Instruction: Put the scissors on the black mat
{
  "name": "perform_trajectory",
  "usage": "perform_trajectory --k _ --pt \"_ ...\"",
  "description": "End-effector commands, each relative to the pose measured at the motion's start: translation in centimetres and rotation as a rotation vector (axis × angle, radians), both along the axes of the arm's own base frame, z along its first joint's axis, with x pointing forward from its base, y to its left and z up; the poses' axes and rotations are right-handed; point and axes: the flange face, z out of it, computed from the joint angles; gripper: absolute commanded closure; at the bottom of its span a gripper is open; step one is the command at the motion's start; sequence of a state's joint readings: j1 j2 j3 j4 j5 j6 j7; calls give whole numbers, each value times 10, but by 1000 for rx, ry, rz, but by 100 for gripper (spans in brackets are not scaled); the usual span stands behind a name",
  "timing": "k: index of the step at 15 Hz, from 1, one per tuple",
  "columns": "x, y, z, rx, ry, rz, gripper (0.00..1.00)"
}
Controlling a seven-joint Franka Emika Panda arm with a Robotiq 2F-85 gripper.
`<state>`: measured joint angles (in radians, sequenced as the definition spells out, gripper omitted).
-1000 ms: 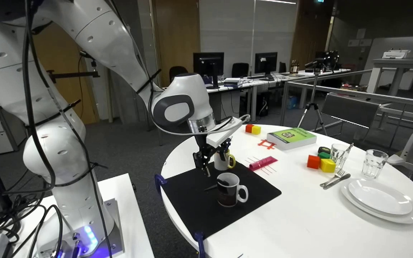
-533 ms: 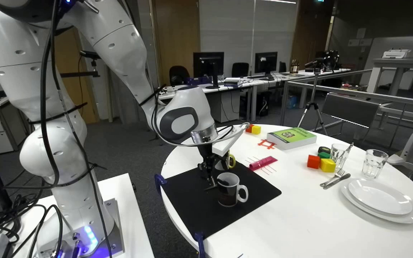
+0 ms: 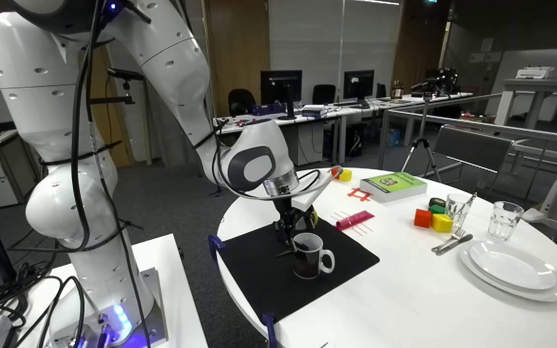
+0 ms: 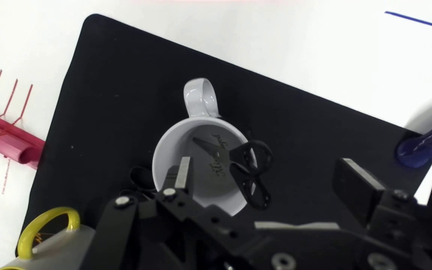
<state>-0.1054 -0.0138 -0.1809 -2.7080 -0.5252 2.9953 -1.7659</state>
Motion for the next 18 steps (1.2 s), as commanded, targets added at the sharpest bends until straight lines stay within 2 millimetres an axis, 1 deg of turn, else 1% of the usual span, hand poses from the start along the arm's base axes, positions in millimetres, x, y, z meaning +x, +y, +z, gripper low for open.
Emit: perform_trajectory --k 1,8,18 --pt "0 0 0 0 1 1 0" --pt "3 0 0 11 -37 -6 0" --pt "5 3 -6 -4 -31 15 0"
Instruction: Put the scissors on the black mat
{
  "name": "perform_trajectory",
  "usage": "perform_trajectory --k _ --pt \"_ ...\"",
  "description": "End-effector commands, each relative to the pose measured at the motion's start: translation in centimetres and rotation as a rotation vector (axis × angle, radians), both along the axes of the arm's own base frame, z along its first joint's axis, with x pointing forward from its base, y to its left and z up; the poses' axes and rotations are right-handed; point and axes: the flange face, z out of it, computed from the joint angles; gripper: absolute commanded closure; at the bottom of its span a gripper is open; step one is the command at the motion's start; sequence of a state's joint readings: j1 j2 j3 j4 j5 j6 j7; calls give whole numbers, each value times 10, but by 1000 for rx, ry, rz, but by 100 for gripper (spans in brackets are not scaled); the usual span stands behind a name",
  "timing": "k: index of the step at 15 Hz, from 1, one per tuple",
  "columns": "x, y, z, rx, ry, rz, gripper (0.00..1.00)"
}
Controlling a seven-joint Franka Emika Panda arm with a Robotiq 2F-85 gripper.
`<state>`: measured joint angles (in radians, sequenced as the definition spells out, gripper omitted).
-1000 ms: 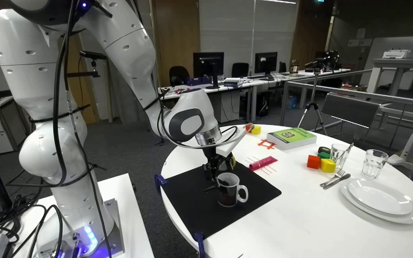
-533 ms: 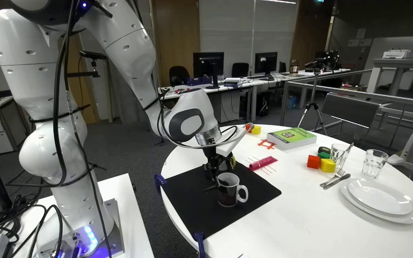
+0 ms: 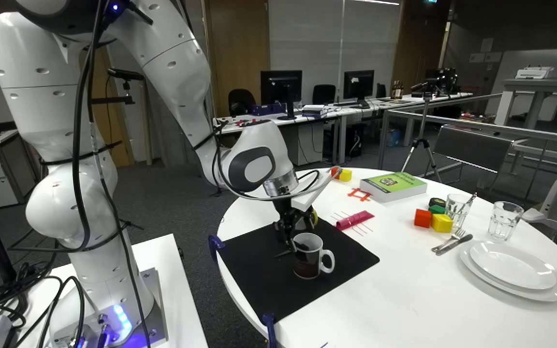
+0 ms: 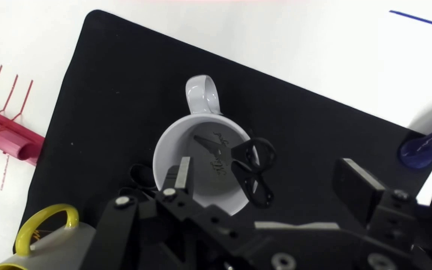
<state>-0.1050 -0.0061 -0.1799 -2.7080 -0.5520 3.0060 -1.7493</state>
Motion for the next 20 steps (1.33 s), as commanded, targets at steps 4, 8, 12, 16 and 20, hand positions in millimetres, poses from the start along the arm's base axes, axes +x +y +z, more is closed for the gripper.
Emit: perform_trajectory --k 4,8,12,16,20 --pt "7 5 -6 -20 -27 8 0" --pt "10 7 -11 -49 -21 3 0" --pt "12 10 -15 -69 -27 1 0" --pt "12 12 -21 -85 -30 15 32" --pt "11 15 -26 -97 -29 24 60"
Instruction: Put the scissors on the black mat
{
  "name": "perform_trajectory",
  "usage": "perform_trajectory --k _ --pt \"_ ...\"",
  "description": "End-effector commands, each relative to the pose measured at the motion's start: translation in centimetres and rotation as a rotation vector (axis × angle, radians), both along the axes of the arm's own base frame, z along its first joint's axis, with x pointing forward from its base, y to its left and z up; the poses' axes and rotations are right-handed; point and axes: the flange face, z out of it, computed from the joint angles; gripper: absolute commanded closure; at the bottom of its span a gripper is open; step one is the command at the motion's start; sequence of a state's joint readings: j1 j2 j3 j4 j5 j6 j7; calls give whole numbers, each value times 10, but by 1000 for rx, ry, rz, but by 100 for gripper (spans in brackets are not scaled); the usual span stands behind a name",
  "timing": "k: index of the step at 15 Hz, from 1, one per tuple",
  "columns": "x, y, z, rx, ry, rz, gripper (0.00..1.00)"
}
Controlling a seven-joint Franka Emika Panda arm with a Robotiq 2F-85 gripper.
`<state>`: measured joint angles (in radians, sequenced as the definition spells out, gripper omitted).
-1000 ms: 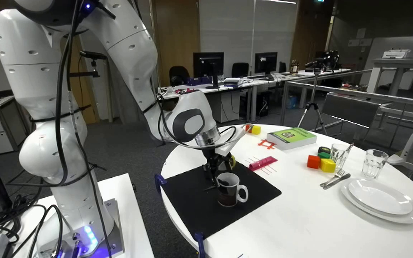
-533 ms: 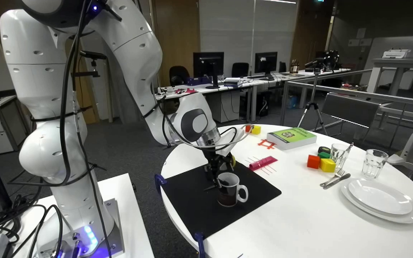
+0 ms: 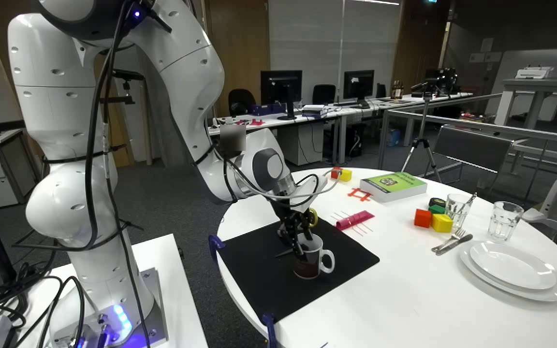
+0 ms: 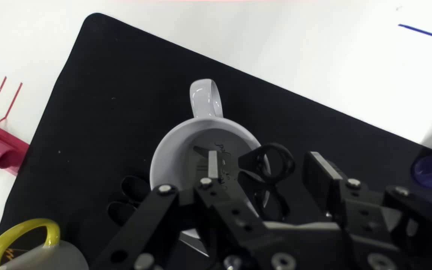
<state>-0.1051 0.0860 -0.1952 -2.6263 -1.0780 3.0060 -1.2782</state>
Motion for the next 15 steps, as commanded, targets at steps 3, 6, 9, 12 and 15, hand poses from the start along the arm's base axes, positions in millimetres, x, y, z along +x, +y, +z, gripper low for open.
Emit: perform_trajectory --k 3,6,9,12,15 --pt "5 -1 -4 -16 -20 12 83" --pt "6 0 0 -19 -33 18 100" --pt "8 0 6 -23 -47 28 98" --pt "9 1 10 -25 -54 36 97" --pt "11 2 16 -19 -64 37 98"
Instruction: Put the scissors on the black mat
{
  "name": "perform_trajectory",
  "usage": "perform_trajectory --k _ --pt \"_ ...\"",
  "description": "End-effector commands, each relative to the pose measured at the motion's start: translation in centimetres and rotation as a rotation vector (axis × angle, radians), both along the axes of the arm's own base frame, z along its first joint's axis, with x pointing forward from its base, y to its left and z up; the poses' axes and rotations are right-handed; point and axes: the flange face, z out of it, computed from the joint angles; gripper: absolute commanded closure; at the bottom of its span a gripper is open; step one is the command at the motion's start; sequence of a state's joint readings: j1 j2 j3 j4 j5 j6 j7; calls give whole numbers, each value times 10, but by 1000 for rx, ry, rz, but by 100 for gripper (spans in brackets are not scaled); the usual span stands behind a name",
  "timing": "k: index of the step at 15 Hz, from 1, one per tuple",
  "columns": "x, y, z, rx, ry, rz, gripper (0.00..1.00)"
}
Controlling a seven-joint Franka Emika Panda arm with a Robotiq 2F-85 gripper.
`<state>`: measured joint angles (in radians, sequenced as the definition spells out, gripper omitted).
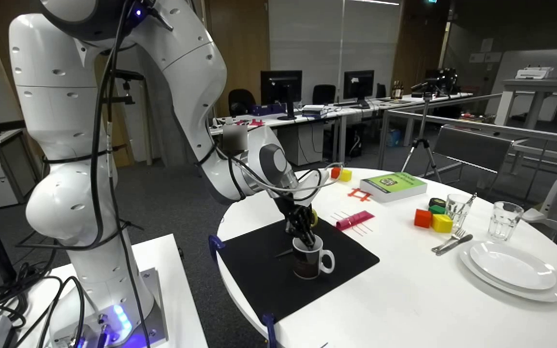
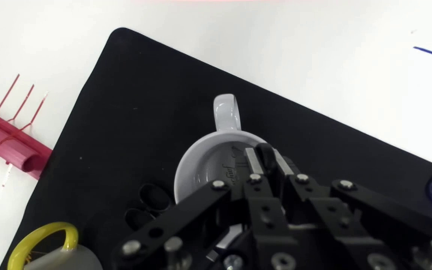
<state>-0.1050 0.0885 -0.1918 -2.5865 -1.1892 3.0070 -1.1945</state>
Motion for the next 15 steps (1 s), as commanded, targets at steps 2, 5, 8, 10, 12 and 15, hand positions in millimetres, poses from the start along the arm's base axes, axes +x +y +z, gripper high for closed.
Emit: perform_trajectory --k 2,5,8,10,12,15 --pt "0 3 10 17 -26 15 98" --pt "-1 4 18 23 -36 19 98" --pt "0 4 30 20 -55 25 98" --pt "1 3 41 13 -73 31 98" --pt "0 3 51 11 -89 37 98" --pt "-2 4 69 19 -120 39 98"
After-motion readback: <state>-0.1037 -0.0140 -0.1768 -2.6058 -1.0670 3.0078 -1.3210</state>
